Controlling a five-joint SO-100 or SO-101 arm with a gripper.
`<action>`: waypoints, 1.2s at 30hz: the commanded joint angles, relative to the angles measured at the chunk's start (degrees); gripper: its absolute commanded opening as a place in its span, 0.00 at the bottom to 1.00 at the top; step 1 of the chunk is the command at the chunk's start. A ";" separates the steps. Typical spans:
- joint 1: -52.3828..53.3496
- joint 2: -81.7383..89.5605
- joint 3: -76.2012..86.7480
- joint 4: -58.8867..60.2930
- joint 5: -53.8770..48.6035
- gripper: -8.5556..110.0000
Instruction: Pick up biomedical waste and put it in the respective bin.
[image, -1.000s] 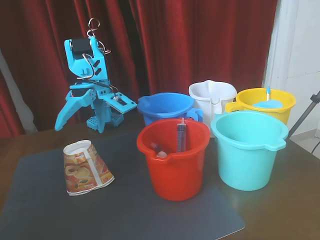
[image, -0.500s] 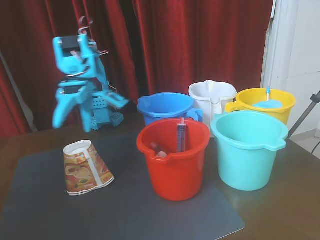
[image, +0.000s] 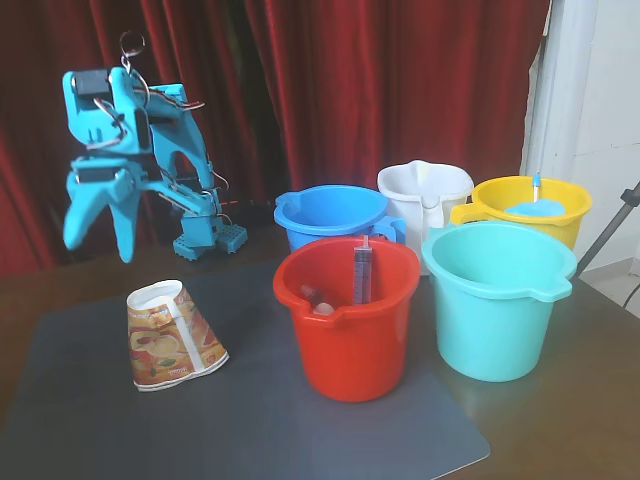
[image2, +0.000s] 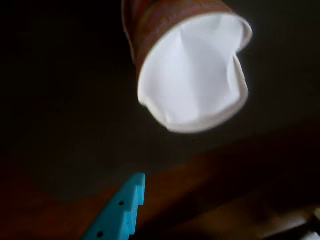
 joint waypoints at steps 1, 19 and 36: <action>-0.26 5.27 -1.23 19.86 -0.79 0.66; -1.14 5.80 11.07 19.16 2.11 0.71; -9.76 4.57 11.25 12.39 12.39 0.71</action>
